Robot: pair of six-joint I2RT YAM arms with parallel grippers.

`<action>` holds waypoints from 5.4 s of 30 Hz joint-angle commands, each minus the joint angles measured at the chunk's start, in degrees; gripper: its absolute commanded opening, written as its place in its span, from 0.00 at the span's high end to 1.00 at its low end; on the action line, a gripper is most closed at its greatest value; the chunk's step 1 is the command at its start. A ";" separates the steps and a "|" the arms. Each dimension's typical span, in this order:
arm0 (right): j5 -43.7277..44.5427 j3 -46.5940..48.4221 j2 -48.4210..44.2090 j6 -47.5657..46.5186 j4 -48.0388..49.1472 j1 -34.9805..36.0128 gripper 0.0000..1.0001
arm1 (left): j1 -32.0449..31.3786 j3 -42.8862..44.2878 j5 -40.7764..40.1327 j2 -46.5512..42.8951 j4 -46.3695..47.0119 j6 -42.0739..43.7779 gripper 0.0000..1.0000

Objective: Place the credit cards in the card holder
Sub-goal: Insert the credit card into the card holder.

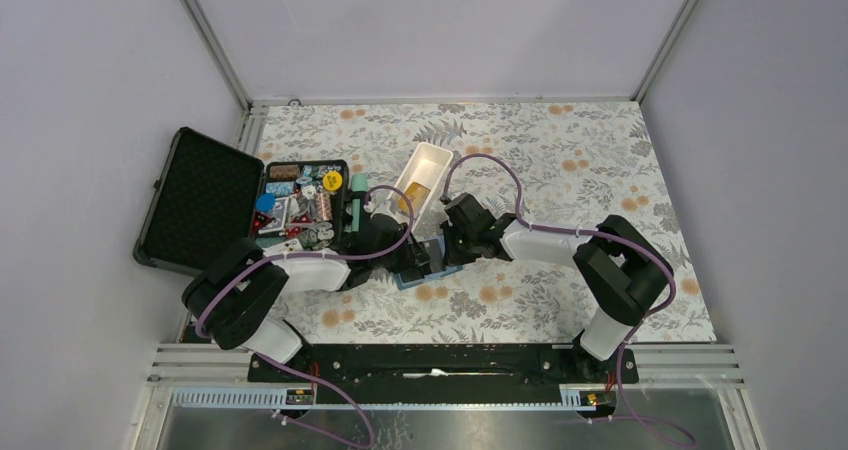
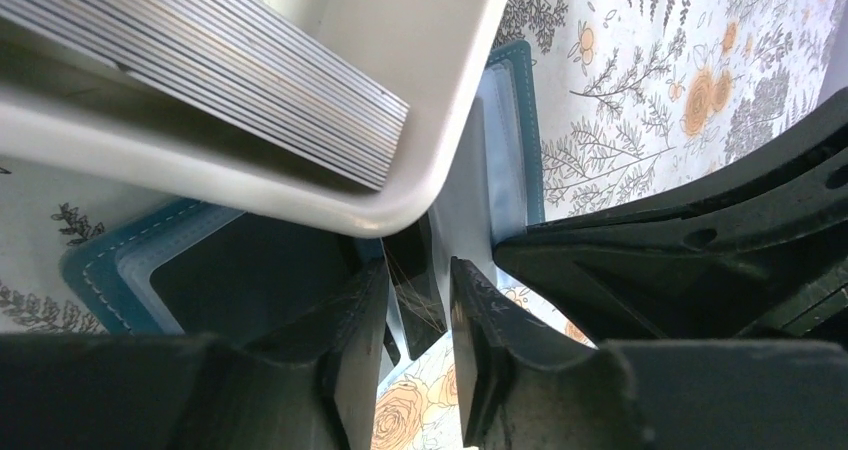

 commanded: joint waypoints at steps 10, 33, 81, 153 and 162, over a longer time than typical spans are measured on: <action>6.26 1.32 -6.43 -0.87 -7.02 1.07 0.69 | -0.15 0.80 -1.96 -0.29 -8.43 2.81 0.65; 6.60 1.79 -0.32 -2.39 -7.69 -0.26 0.80 | -0.59 1.96 -1.84 -0.06 -9.70 3.07 0.68; 7.29 3.67 3.20 0.07 -9.71 2.38 1.00 | -5.81 6.65 -2.78 -3.70 -20.13 -2.69 0.54; 2.64 -6.76 -23.63 1.91 -6.12 0.85 0.52 | -4.67 5.32 -12.55 -26.04 -38.84 2.50 0.14; -5.90 -10.24 -22.56 2.30 2.03 -0.60 0.49 | -2.22 -0.65 -12.49 -26.73 -37.68 0.90 0.13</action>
